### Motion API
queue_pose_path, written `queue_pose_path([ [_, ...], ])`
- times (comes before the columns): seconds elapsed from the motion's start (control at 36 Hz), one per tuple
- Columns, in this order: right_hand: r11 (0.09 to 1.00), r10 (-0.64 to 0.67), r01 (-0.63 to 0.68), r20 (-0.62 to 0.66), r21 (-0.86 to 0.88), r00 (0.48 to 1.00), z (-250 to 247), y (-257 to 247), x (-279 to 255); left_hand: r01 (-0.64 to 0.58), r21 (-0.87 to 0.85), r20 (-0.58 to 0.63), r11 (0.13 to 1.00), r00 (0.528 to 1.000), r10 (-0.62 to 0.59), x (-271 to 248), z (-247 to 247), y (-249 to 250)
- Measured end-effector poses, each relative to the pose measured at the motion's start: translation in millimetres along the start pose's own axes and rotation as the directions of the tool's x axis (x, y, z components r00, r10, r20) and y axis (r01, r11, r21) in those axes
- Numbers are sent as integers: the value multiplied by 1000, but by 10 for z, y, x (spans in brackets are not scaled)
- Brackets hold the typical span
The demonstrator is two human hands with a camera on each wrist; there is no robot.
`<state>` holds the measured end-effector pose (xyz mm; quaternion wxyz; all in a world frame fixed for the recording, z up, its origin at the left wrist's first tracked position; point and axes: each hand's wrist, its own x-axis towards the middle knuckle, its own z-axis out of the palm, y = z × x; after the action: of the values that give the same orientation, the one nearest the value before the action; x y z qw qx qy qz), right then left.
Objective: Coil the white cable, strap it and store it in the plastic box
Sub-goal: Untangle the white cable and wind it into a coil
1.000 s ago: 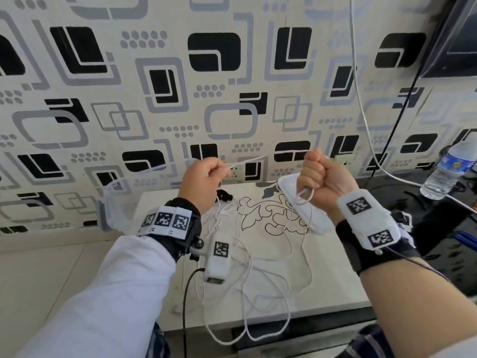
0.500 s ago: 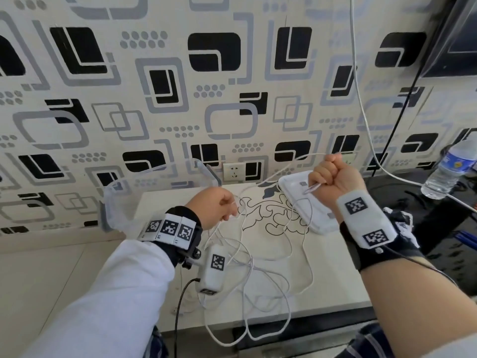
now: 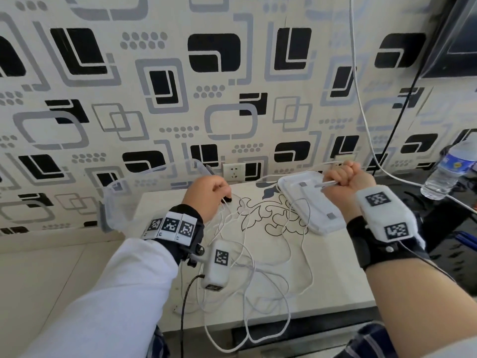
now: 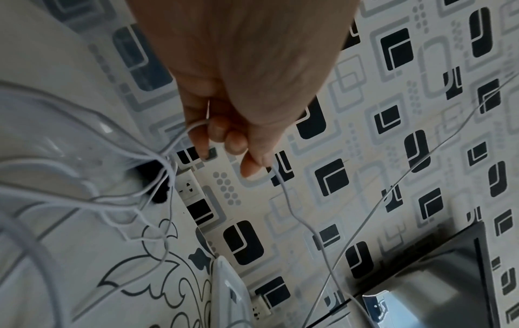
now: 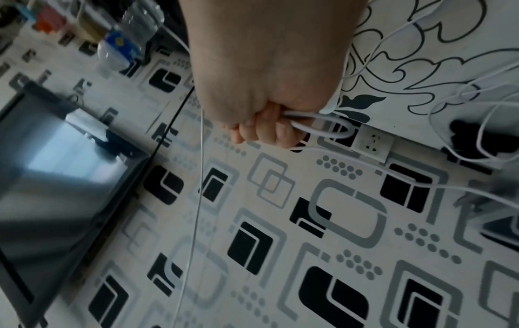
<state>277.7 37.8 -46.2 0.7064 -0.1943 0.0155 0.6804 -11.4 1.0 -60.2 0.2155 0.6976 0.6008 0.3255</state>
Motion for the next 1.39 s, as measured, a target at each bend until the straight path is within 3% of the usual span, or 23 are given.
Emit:
queue_pose_path([
  [0.11,989,34,-33,-1,147,999,-13,49,-69,-43,-12,-47,999,998,42,-8,13,35],
  [0.25,997,29,-34,74,66,997,79,248,-92,-123,-61,-100,991,988,116,-24,75,173],
  [0.47,996,26,-16,119,-85,993,115,366,-77,-248,-61,-16,967,969,247,-88,132,362],
  [0.64,993,47,-32,142,-110,989,98,357,-58,-245,-83,44,966,968,249,-121,92,395],
  [0.75,976,31,8,178,-216,984,122,400,-76,-242,-101,123,965,959,254,-164,99,453],
  [0.94,902,43,63,232,-427,972,195,530,-163,-259,-135,182,956,942,281,-195,121,508],
  [1.39,673,312,-35,241,-739,919,141,657,-270,-268,-123,172,955,942,287,-170,120,460],
])
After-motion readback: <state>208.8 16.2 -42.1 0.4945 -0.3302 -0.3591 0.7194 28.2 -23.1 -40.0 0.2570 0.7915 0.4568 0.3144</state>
